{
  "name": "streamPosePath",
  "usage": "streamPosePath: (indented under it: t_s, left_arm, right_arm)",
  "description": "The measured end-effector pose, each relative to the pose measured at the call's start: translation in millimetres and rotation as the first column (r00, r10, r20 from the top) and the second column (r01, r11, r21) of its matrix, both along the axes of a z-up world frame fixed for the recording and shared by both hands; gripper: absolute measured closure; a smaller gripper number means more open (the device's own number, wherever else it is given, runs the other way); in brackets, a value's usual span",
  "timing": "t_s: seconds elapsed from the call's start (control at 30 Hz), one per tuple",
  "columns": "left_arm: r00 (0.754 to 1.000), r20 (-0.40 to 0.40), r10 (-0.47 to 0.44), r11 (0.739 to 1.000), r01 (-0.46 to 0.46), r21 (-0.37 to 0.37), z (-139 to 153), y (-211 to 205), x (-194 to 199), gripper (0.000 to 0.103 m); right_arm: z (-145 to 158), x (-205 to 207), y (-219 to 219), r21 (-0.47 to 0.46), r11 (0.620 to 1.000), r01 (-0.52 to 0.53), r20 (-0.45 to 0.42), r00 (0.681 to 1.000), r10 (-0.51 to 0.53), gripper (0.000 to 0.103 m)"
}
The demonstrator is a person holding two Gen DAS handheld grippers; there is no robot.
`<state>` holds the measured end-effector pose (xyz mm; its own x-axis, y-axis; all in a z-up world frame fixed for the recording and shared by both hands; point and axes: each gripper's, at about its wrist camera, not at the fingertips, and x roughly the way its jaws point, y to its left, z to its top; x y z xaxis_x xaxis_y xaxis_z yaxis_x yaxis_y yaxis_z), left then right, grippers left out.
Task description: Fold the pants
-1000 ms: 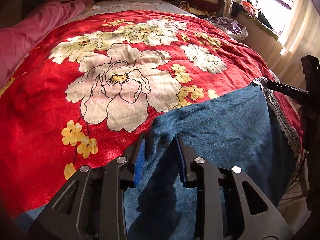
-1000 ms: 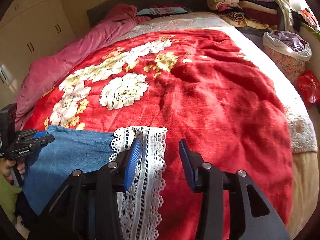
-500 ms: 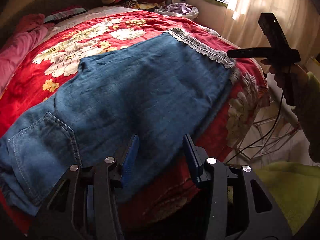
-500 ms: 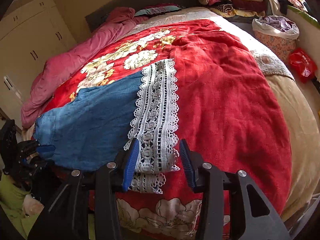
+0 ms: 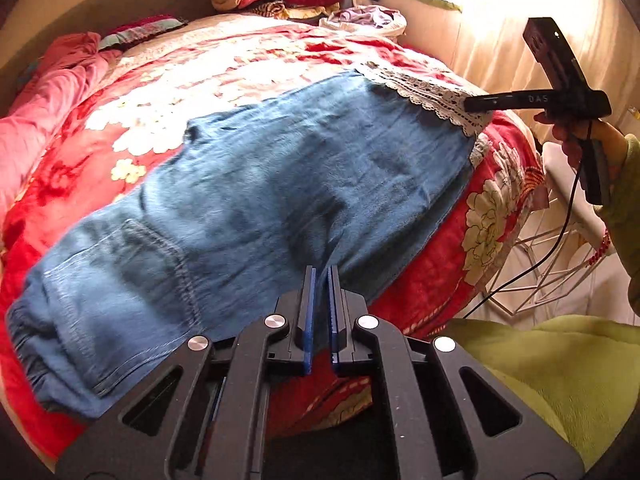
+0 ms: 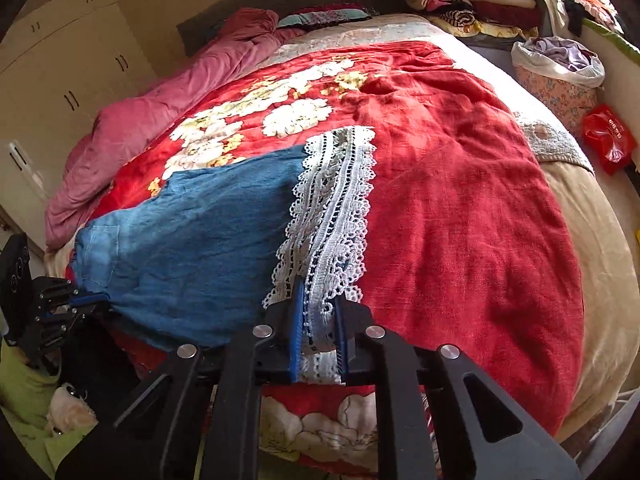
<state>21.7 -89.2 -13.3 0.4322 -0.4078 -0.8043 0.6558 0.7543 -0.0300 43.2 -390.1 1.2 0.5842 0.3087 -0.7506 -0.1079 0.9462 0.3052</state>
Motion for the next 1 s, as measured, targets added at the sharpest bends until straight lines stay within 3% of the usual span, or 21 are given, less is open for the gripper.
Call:
streamPosePath:
  t_s: [0.13,0.27,0.4,0.43,0.5,0.53,0.57,0.63,0.67,0.7,0.83,0.9,0.93,0.97,1.0]
  left_arm:
    - [0.999,-0.031,0.041,0.999,-0.041,0.023,-9.7,19.0,-1.7,0.102]
    - [0.995,-0.074,0.067,0.998,-0.066,0.016,-22.3,30.4,-2.7,0.102]
    - [0.989,-0.066,0.135,0.99,-0.138,-0.04,-10.6,52.8,-4.8,0.102]
    - [0.985,-0.051,0.166,0.984,-0.169,-0.052,-4.4,62.0,-5.6,0.098]
    - [0.97,-0.037,0.238,0.967,-0.241,-0.083,7.7,81.7,-5.9,0.078]
    - [0.957,-0.024,0.288,0.952,-0.289,-0.1,15.1,94.6,-6.1,0.061]
    - [0.942,-0.008,0.336,0.935,-0.335,-0.114,21.8,106.7,-6.2,0.052]
    - [0.902,0.019,0.431,0.899,-0.427,-0.102,29.1,129.5,-5.7,0.047]
    - [0.882,0.024,0.471,0.879,-0.467,-0.097,30.8,137.6,-3.4,0.037]
    - [0.852,0.018,0.524,0.849,-0.52,-0.089,29.2,148.8,-0.9,0.034]
    - [0.766,-0.07,0.64,0.762,-0.643,-0.071,13.5,177.6,15.3,0.018]
    - [0.737,-0.109,0.667,0.736,-0.675,-0.058,1.9,183.4,26.6,0.017]
    - [0.734,-0.125,0.668,0.731,-0.678,-0.074,-1.4,185.6,30.7,0.017]
    - [0.739,-0.138,0.66,0.733,-0.673,-0.1,-4.4,186.7,33.5,0.024]
    - [0.742,-0.139,0.656,0.735,-0.67,-0.107,-8.3,186.2,36.2,0.042]
  right_arm:
    - [-10.5,-10.2,9.7,0.002,1.0,-0.024,-0.044,0.999,0.024,0.091]
    - [-35.2,-9.3,-0.4,0.021,0.999,0.04,-0.099,0.994,-0.037,0.089]
    - [-29.2,-13.8,-3.6,-0.001,0.999,0.051,-0.089,0.995,-0.05,0.073]
    - [-25.3,-15.4,-5.9,0.003,0.998,0.055,-0.076,0.996,-0.055,0.072]
    - [-14.4,-18.7,-11.7,0.006,0.996,0.089,-0.03,0.996,-0.088,0.068]
    - [-8.8,-19.6,-13.3,0.0,0.995,0.104,-0.003,0.995,-0.104,0.066]
    - [-3.2,-19.6,-12.5,-0.014,0.993,0.114,0.025,0.993,-0.113,0.065]
    - [3.1,-15.8,-4.5,-0.034,0.995,0.09,0.054,0.995,-0.088,0.06]
    - [4.8,-13.6,2.0,-0.039,0.997,0.071,0.067,0.995,-0.068,0.059]
    - [5.4,-11.1,9.2,-0.041,0.998,0.048,0.074,0.996,-0.045,0.058]
    - [-1.1,-0.8,37.0,-0.071,0.997,-0.041,0.068,0.997,0.046,0.057]
    - [-7.7,3.7,47.5,-0.088,0.994,-0.071,0.054,0.996,0.076,0.057]
    - [-11.2,5.8,51.3,-0.094,0.992,-0.085,0.039,0.995,0.089,0.056]
    - [-14.5,6.9,54.8,-0.095,0.991,-0.097,0.028,0.995,0.1,0.053]
    - [-18.2,7.4,57.7,-0.1,0.99,-0.101,0.017,0.995,0.103,0.047]
